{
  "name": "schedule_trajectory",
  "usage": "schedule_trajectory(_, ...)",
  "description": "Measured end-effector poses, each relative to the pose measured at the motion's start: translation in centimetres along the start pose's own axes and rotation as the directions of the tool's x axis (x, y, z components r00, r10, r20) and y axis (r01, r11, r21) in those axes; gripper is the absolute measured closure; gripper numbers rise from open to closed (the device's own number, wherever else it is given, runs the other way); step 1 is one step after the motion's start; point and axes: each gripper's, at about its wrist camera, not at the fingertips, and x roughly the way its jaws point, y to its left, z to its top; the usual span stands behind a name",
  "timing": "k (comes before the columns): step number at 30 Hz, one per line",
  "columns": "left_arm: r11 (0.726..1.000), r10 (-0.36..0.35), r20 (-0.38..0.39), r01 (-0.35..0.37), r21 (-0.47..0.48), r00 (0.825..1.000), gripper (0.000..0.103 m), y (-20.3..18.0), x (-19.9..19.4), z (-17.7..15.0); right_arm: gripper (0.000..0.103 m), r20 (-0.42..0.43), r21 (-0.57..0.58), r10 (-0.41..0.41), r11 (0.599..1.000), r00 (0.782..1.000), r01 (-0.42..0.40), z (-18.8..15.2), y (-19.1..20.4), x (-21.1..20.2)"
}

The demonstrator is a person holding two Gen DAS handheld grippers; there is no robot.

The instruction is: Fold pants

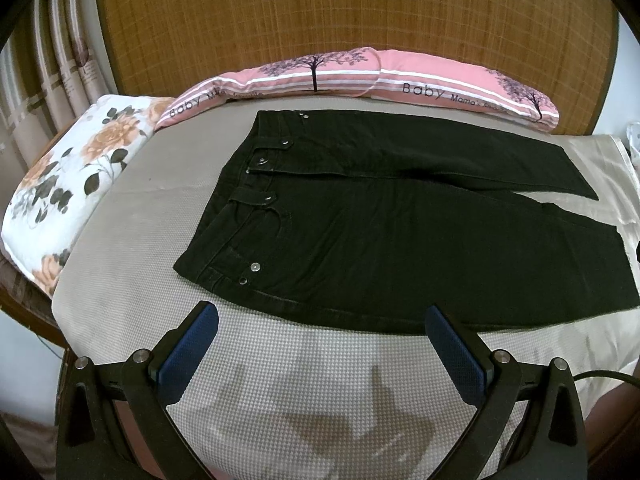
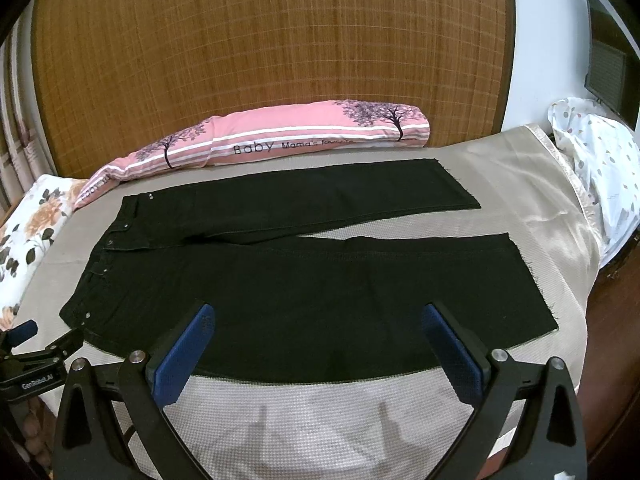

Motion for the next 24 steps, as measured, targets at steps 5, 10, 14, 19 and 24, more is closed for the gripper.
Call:
schedule_trajectory(5, 1.0, 0.003, -0.002, -0.003, 0.001, 1.0, 0.001, -0.1, 0.0, 0.0, 0.001, -0.002, -0.002, -0.005, 1.0, 1.0, 0.005, 0.0, 0.0, 0.1)
schedule_trajectory(10, 1.0, 0.003, -0.007, -0.003, 0.003, 1.0, 0.001, -0.2, 0.3, 0.2, 0.001, -0.001, 0.003, -0.004, 1.0, 1.0, 0.004, -0.1, -0.1, 0.0)
schedule_trajectory(14, 1.0, 0.005, -0.007, -0.005, 0.005, 1.0, 0.001, -0.2, 0.3, 0.2, 0.001, 0.0, -0.005, -0.012, 1.0, 1.0, 0.012, 0.1, 0.0, 0.2)
schedule_trajectory(19, 1.0, 0.007, -0.016, -0.007, 0.01, 1.0, 0.001, 0.0, 0.9, 0.7, 0.001, -0.006, -0.007, -0.016, 1.0, 1.0, 0.016, 0.1, 0.1, 0.3)
schedule_trajectory(24, 1.0, 0.014, -0.02, -0.013, 0.013, 1.0, 0.001, 0.0, 1.3, 1.2, 0.001, -0.021, -0.002, -0.015, 1.0, 1.0, 0.015, 0.7, 0.1, 0.7)
